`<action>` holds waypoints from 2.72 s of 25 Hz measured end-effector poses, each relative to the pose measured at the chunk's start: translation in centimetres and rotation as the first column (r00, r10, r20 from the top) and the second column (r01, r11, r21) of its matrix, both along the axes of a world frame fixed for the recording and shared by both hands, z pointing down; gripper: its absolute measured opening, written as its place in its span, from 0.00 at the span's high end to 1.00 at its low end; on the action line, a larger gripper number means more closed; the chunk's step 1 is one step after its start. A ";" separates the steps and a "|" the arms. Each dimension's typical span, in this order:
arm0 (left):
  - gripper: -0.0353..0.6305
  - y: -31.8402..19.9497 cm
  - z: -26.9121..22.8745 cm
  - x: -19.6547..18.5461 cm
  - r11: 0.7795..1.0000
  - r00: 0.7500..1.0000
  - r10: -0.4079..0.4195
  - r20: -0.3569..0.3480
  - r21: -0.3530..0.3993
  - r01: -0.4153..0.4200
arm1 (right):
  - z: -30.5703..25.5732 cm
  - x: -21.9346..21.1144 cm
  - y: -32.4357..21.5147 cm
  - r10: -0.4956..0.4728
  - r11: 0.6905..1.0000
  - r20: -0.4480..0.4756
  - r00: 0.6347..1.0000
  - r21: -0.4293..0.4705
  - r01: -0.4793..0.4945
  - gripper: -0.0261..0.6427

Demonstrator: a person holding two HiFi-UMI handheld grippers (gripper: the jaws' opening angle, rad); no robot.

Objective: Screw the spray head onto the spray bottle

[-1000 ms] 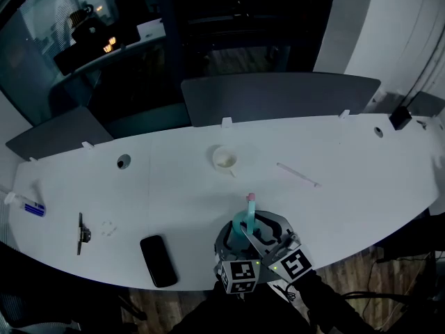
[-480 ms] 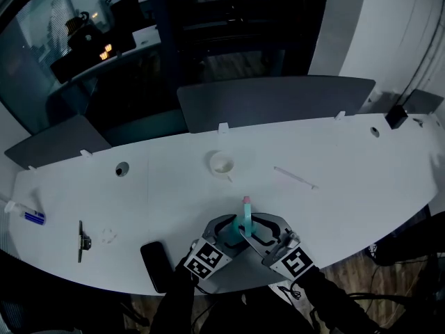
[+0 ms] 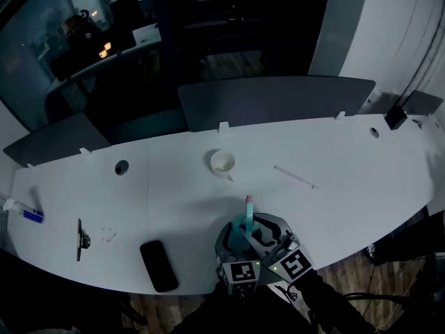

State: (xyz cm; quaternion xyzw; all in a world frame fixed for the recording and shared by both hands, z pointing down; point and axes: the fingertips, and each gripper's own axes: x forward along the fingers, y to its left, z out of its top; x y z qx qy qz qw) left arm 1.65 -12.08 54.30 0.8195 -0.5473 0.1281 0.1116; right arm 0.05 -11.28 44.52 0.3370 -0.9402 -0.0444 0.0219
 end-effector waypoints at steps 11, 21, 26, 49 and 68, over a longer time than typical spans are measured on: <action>0.41 0.7 0.9 0.6 0.772 0.763 0.635 0.119 -0.071 -0.631 | 0.0 -0.2 -0.1 -0.064 0.998 -0.008 0.998 -0.019 0.063 0.77; 0.41 0.0 0.6 -1.0 0.999 0.998 0.002 0.068 -0.044 0.001 | 0.1 -1.0 0.0 -0.026 1.000 0.017 1.000 -0.013 0.026 0.77; 0.40 0.3 0.4 -1.0 0.976 0.975 0.217 0.035 -0.016 -0.217 | 0.1 -1.2 0.0 -0.060 0.998 0.004 0.998 -0.009 0.060 0.77; 0.41 0.1 0.5 -1.3 0.999 1.000 0.015 -0.009 -0.032 -0.016 | 0.1 -1.2 0.0 -0.010 1.000 0.029 1.000 -0.002 0.010 0.77; 0.31 1.1 -0.1 -1.1 0.986 0.986 0.166 0.008 0.006 -0.166 | 0.7 -1.0 0.6 -0.051 0.998 -0.043 0.998 -0.033 0.050 0.75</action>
